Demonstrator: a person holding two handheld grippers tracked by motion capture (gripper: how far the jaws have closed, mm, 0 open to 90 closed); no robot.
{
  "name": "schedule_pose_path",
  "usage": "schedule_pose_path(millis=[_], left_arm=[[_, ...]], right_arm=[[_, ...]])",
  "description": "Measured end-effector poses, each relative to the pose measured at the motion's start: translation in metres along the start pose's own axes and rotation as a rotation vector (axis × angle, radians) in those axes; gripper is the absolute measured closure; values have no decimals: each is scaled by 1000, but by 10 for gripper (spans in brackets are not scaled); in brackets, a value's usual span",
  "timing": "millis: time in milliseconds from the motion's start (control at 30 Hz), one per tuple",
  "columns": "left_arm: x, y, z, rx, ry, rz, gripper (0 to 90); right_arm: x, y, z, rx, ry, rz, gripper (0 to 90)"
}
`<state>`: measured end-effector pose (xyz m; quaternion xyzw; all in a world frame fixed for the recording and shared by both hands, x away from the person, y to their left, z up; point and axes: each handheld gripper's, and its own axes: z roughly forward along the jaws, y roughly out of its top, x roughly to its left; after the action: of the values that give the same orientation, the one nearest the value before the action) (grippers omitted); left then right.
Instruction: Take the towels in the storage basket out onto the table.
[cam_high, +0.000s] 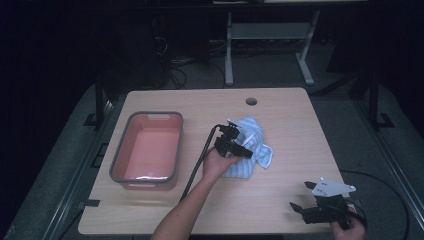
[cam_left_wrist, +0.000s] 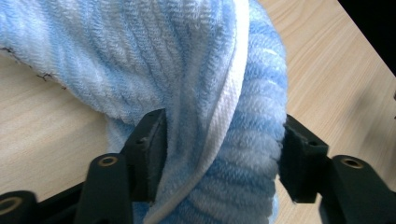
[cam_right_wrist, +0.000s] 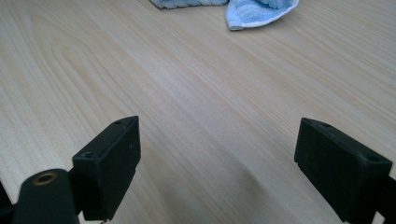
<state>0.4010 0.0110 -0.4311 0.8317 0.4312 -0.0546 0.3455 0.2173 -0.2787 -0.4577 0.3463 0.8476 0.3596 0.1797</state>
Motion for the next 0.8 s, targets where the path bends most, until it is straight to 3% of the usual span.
schedule_pose_path(millis=[300, 433, 633, 800], left_arm=[[3, -6, -10, -24, -20, 7, 340], [1, -10, -19, -40, -22, 27, 326], [2, -20, -31, -61, -31, 17, 294], [2, -27, -42, -71, -34, 32, 285]], right_arm=[[0, 0, 1, 4, -2, 4, 138], [0, 0, 2, 8, -3, 0, 138], [1, 0, 1, 8, -9, -2, 139], [0, 1, 1, 10, -15, -1, 139]])
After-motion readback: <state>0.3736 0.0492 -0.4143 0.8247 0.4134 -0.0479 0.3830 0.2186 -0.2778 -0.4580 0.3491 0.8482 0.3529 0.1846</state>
